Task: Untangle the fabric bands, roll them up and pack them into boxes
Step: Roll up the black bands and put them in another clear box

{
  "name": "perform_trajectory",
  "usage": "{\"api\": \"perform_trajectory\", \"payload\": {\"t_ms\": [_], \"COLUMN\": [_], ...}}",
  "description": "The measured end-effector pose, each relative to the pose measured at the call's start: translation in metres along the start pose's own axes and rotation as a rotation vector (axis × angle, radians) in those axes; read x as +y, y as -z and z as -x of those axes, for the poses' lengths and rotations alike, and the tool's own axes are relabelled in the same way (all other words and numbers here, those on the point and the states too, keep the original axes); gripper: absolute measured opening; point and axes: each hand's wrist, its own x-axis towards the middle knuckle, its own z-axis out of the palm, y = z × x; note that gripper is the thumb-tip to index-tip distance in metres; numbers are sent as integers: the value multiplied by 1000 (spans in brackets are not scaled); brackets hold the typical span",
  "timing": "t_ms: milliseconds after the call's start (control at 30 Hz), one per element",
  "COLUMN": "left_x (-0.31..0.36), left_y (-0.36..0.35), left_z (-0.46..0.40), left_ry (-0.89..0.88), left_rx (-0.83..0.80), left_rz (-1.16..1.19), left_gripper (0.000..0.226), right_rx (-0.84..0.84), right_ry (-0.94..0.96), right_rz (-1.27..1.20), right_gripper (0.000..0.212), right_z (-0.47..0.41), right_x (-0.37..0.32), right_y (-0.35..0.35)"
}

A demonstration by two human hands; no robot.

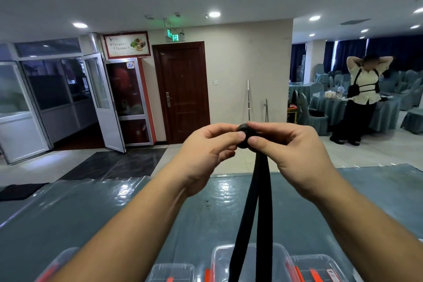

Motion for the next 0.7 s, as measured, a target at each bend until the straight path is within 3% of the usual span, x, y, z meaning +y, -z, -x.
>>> {"api": "perform_trajectory", "payload": {"t_ms": [133, 267, 333, 467, 567, 700], "left_x": [15, 19, 14, 4, 8, 24], "left_y": [15, 18, 14, 2, 5, 20], "left_z": [-3, -3, -4, -3, -1, -2], "left_ry": [-58, -111, -162, -112, -38, -95], "left_rx": [-97, -117, -58, -6, -33, -128], "left_rz": [-351, -523, -451, -74, -25, -476], "left_gripper": [19, 16, 17, 22, 21, 18], "right_rx": [-169, -48, 17, 65, 30, -131], "right_ry": [-31, -42, -22, 23, 16, 4], "right_rz": [111, 44, -35, -45, 27, 114], "right_gripper": [30, 24, 23, 31, 30, 31], "right_z": [-1, 0, 2, 5, 2, -1], "right_x": [-4, 1, 3, 4, 2, -7], "right_y": [6, 1, -4, -10, -4, 5]}}
